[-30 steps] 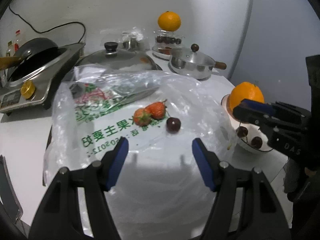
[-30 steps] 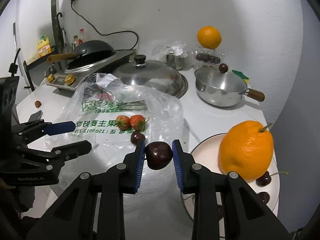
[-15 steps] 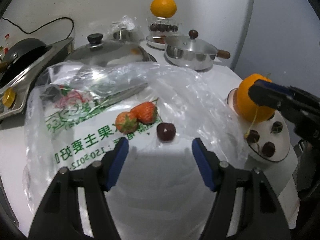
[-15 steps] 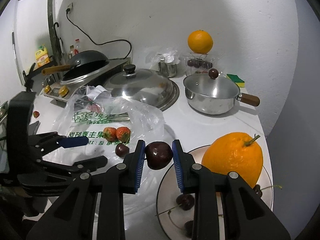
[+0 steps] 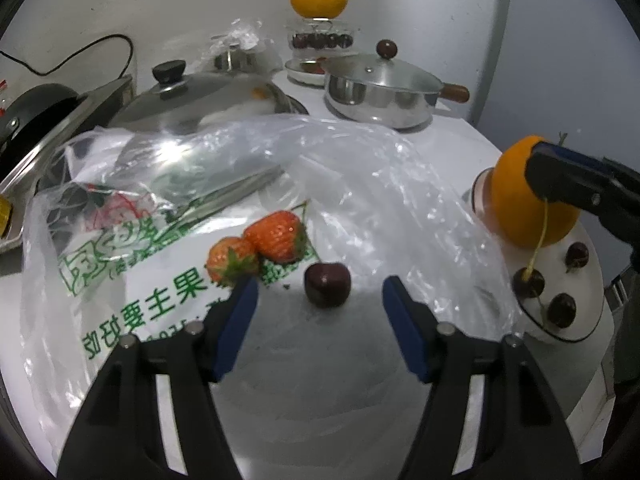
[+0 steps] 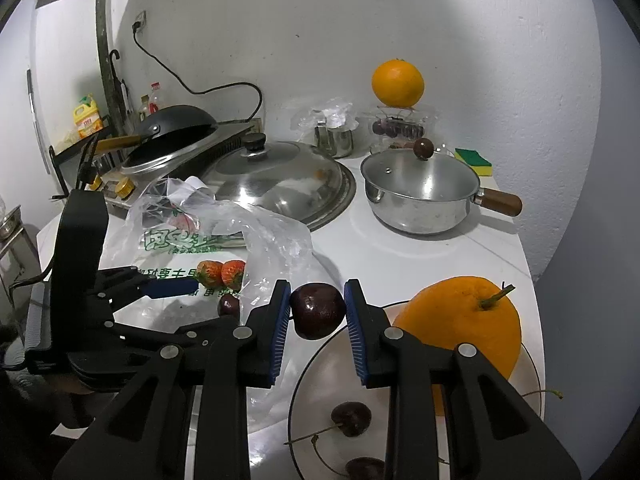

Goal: Organize fruits
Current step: 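Close the left gripper on another dark cherry while the right gripper holds its cherry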

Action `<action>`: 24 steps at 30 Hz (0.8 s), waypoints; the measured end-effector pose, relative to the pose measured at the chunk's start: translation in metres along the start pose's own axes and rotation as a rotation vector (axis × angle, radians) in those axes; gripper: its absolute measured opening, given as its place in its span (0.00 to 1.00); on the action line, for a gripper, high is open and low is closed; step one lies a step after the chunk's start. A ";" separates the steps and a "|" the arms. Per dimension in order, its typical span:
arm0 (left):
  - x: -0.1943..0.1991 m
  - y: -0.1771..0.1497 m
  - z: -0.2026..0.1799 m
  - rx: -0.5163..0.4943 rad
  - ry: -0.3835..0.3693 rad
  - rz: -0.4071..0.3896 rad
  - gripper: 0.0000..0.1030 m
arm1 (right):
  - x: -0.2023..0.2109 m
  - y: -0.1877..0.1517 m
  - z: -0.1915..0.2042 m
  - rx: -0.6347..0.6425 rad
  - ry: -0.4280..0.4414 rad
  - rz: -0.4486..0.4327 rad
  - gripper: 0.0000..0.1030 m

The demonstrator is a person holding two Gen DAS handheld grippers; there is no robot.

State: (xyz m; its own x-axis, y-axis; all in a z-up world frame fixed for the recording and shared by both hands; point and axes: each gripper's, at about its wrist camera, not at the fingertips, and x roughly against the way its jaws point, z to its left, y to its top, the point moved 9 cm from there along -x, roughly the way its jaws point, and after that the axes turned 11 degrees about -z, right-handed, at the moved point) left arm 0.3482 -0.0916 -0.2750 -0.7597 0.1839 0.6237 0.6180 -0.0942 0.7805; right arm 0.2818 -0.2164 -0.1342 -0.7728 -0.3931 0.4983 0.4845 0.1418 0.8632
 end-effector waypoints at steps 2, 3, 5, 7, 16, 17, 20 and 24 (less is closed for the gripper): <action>-0.003 0.000 -0.001 -0.004 0.000 0.006 0.56 | 0.001 0.000 -0.001 -0.003 0.002 -0.001 0.29; -0.005 0.000 -0.001 -0.005 0.000 0.007 0.54 | 0.000 0.000 -0.001 -0.002 0.001 0.000 0.29; -0.007 0.000 -0.002 -0.010 0.000 0.012 0.48 | 0.001 -0.001 -0.002 -0.003 0.001 -0.001 0.29; -0.009 0.000 -0.003 -0.011 0.000 0.014 0.46 | 0.001 -0.001 -0.004 -0.003 0.000 -0.001 0.29; -0.010 0.000 -0.006 -0.017 -0.017 0.014 0.32 | 0.005 0.000 -0.005 -0.003 -0.006 -0.005 0.29; -0.009 0.001 -0.006 -0.015 -0.017 0.012 0.32 | 0.006 0.000 -0.006 -0.002 -0.009 -0.007 0.29; -0.001 0.003 -0.008 -0.015 -0.018 0.000 0.32 | 0.011 0.002 -0.008 0.001 -0.014 -0.013 0.29; 0.009 0.007 -0.009 -0.017 -0.018 -0.017 0.32 | 0.019 0.004 -0.009 0.005 -0.023 -0.023 0.29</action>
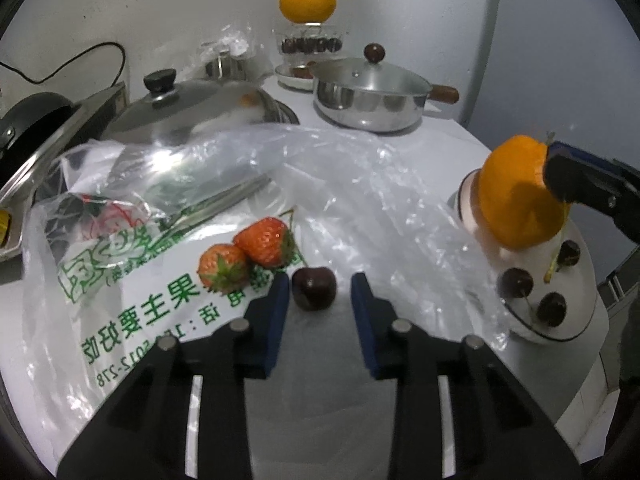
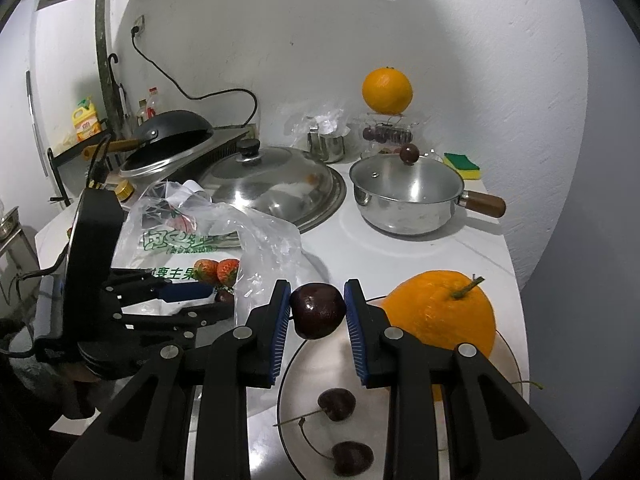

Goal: Organize fruits
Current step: 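Close the left gripper on another dark cherry while the right gripper holds its cherry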

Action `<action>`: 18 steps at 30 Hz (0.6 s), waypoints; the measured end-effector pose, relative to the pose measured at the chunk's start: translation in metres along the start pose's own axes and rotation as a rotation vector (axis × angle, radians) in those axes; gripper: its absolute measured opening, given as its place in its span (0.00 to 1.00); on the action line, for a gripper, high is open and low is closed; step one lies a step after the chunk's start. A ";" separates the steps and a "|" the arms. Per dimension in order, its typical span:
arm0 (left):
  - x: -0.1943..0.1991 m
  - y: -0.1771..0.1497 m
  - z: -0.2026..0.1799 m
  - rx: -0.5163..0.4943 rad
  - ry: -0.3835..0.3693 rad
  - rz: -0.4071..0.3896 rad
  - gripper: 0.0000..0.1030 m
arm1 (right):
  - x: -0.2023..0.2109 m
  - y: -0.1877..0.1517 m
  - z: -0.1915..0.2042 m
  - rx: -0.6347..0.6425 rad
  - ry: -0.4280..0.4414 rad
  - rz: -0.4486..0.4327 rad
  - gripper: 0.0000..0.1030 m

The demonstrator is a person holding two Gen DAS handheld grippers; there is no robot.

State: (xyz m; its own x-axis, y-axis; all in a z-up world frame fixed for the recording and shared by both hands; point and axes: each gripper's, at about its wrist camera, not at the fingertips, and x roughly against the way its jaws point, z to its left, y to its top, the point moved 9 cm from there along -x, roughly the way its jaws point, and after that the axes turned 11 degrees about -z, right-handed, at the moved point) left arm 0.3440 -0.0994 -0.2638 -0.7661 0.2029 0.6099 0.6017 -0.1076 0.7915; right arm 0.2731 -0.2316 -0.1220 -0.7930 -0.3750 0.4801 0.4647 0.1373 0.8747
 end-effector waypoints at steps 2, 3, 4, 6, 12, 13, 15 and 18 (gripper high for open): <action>0.003 0.000 0.000 -0.003 0.002 -0.006 0.32 | 0.004 0.000 -0.001 0.001 -0.005 -0.005 0.29; 0.003 -0.001 0.000 -0.002 0.002 -0.005 0.32 | 0.007 0.000 -0.001 0.001 -0.007 -0.007 0.29; 0.002 -0.002 0.000 0.000 -0.002 -0.002 0.32 | 0.008 0.000 -0.001 0.001 -0.008 -0.008 0.29; -0.001 -0.003 0.001 0.011 -0.002 0.006 0.32 | 0.012 -0.001 -0.001 0.002 -0.009 -0.010 0.29; -0.015 -0.007 0.003 -0.005 0.011 0.037 0.33 | 0.012 -0.006 -0.005 -0.005 -0.017 -0.001 0.29; -0.017 -0.008 0.002 -0.005 0.010 0.039 0.33 | 0.011 -0.006 -0.006 -0.007 -0.019 0.000 0.29; -0.021 -0.008 0.003 -0.005 0.013 0.040 0.33 | 0.010 -0.008 -0.009 -0.010 -0.022 0.003 0.29; -0.025 -0.008 0.004 -0.009 0.020 0.040 0.32 | 0.009 -0.009 -0.012 -0.015 -0.026 0.003 0.29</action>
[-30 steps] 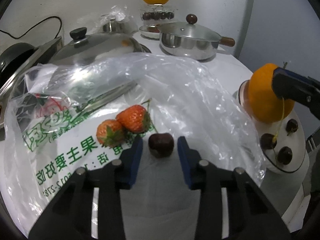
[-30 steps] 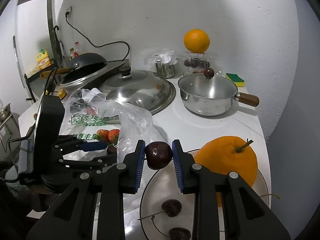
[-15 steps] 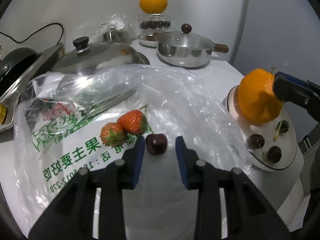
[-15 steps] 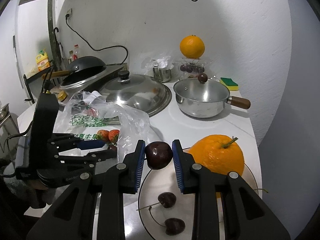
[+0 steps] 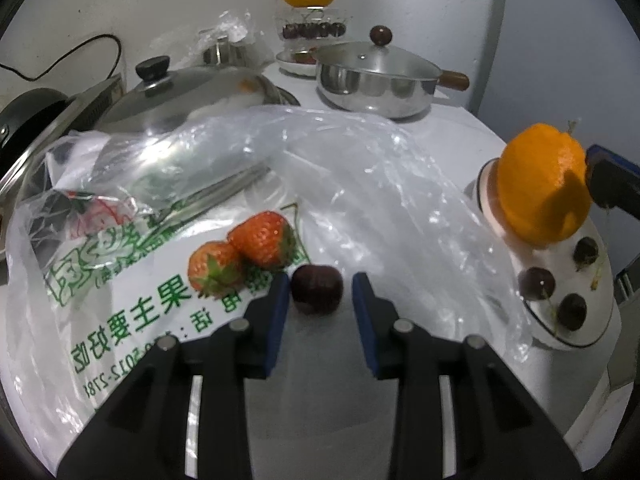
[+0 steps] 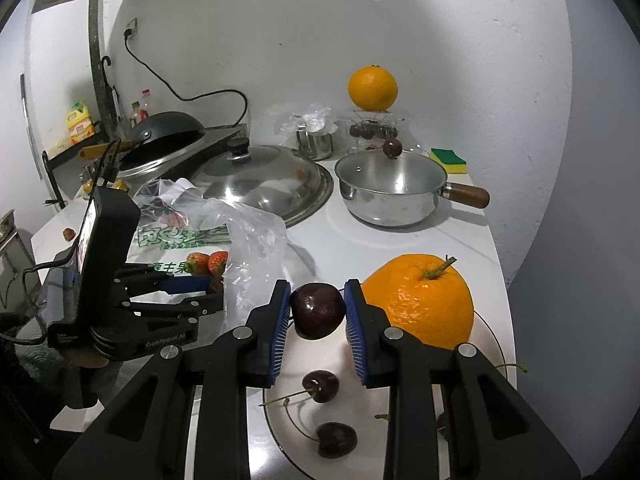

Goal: Organize fruits
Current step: 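Close the left gripper on another dark cherry while the right gripper holds its cherry, then carry both held cherries from the bag over the white plate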

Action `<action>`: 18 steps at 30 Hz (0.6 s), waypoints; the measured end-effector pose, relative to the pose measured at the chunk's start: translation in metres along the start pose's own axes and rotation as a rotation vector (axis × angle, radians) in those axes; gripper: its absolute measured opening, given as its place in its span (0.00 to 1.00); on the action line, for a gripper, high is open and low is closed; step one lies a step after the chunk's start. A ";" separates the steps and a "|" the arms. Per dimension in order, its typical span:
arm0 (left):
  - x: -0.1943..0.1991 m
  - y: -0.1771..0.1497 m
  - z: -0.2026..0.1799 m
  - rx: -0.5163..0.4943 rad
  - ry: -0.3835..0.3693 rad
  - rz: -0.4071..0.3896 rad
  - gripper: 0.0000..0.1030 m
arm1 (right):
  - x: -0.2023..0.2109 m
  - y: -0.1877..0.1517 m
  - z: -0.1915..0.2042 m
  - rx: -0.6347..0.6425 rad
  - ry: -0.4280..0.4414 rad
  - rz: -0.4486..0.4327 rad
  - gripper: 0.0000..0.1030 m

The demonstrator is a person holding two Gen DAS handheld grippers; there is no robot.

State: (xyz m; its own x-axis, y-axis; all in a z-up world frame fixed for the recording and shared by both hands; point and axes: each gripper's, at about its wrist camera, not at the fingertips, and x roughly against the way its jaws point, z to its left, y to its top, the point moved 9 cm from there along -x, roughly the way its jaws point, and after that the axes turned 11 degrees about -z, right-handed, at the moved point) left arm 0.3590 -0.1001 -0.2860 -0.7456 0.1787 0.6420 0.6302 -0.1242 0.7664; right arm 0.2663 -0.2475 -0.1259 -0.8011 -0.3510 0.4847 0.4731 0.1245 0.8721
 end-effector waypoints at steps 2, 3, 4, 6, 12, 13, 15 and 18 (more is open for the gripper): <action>-0.001 -0.001 0.000 -0.004 0.000 -0.002 0.32 | 0.001 0.000 -0.001 0.000 -0.002 -0.003 0.29; -0.001 -0.001 0.000 -0.004 0.000 -0.001 0.28 | 0.001 0.000 -0.002 -0.001 -0.002 -0.005 0.29; -0.001 -0.002 0.000 -0.007 0.002 -0.001 0.28 | 0.003 0.000 -0.003 0.000 -0.002 -0.007 0.29; 0.001 -0.002 -0.001 -0.006 0.003 -0.004 0.28 | 0.004 0.000 -0.004 0.001 -0.003 -0.010 0.29; 0.013 0.000 -0.003 -0.009 0.003 -0.020 0.28 | 0.015 0.002 -0.007 0.002 -0.013 -0.026 0.29; 0.015 0.001 -0.004 -0.008 0.004 -0.023 0.28 | 0.017 0.002 -0.008 0.001 -0.014 -0.029 0.29; 0.022 0.002 -0.006 -0.009 0.005 -0.030 0.28 | 0.023 0.003 -0.010 0.001 -0.019 -0.036 0.29; 0.032 0.005 -0.008 -0.009 0.010 -0.045 0.28 | 0.031 0.003 -0.013 -0.001 -0.026 -0.044 0.29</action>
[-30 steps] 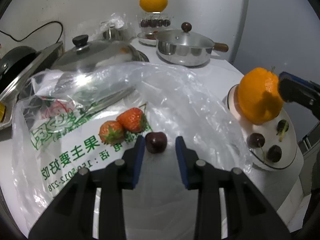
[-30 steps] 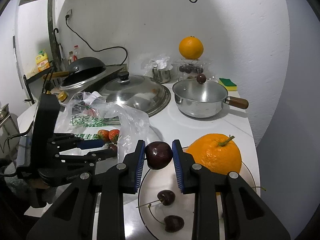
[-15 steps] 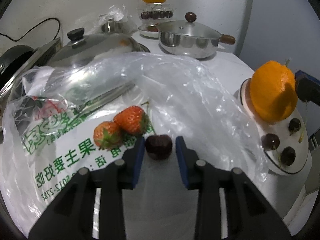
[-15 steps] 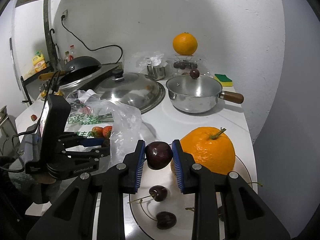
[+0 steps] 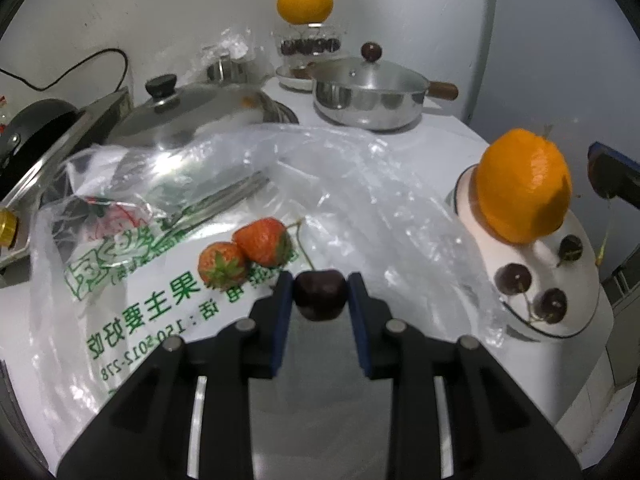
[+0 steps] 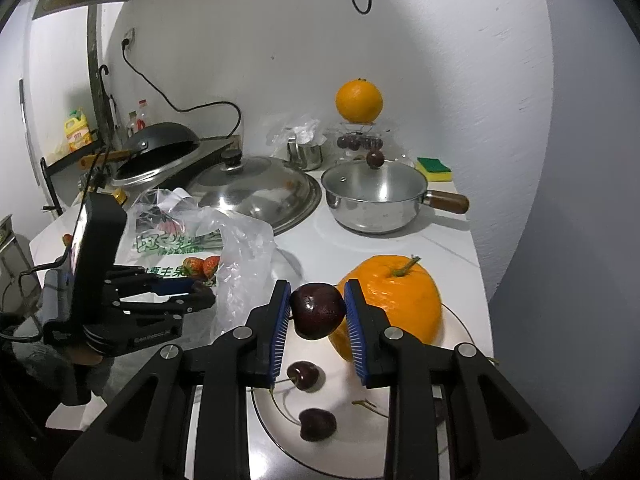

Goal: Organize fruits
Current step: 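Carry both held cherries from the bag over the white plate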

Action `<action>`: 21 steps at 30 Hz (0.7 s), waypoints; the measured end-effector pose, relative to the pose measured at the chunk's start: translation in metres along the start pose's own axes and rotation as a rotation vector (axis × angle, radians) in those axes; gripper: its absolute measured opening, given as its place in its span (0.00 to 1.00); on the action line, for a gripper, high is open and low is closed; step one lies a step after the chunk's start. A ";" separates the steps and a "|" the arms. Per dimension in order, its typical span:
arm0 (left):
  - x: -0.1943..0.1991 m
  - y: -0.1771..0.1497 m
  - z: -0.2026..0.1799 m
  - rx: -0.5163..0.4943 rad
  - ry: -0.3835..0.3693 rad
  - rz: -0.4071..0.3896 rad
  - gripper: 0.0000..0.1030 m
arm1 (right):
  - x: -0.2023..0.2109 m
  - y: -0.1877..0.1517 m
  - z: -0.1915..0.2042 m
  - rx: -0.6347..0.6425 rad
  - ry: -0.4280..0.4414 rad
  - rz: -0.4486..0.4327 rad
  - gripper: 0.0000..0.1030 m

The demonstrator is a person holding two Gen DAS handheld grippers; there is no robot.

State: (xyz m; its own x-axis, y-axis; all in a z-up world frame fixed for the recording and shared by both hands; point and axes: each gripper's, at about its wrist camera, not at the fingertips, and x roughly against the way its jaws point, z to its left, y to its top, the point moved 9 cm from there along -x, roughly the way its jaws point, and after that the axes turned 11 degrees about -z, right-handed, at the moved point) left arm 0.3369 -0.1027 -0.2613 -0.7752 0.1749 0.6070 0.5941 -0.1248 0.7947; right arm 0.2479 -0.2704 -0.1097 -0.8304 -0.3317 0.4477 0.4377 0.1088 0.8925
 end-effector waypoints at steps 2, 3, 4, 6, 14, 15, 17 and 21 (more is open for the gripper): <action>0.008 0.003 -0.001 0.002 0.004 -0.013 0.28 | 0.004 0.000 -0.002 -0.001 -0.004 -0.004 0.29; 0.011 0.005 -0.002 0.003 0.005 -0.018 0.28 | 0.006 -0.001 -0.004 -0.001 -0.007 -0.005 0.29; 0.014 0.006 -0.003 0.003 0.005 -0.023 0.28 | 0.008 -0.001 -0.005 -0.001 -0.009 -0.006 0.29; 0.021 0.008 -0.006 0.002 0.003 -0.036 0.28 | 0.012 -0.003 -0.008 -0.003 -0.012 -0.007 0.29; 0.036 0.010 -0.014 -0.006 0.008 -0.056 0.28 | 0.025 -0.008 -0.018 -0.010 -0.023 -0.011 0.29; 0.038 0.010 -0.016 -0.006 0.010 -0.059 0.28 | 0.027 -0.010 -0.020 -0.012 -0.025 -0.011 0.29; 0.042 0.013 -0.019 -0.005 0.010 -0.069 0.28 | 0.029 -0.012 -0.024 -0.017 -0.029 -0.011 0.29; 0.051 0.020 -0.029 -0.018 0.003 -0.089 0.28 | 0.034 -0.015 -0.032 -0.027 -0.036 -0.012 0.29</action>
State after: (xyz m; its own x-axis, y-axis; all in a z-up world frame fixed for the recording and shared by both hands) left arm 0.3027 -0.1247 -0.2141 -0.8255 0.1830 0.5339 0.5189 -0.1261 0.8455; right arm 0.2244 -0.3127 -0.1096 -0.8473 -0.2991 0.4389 0.4363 0.0792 0.8963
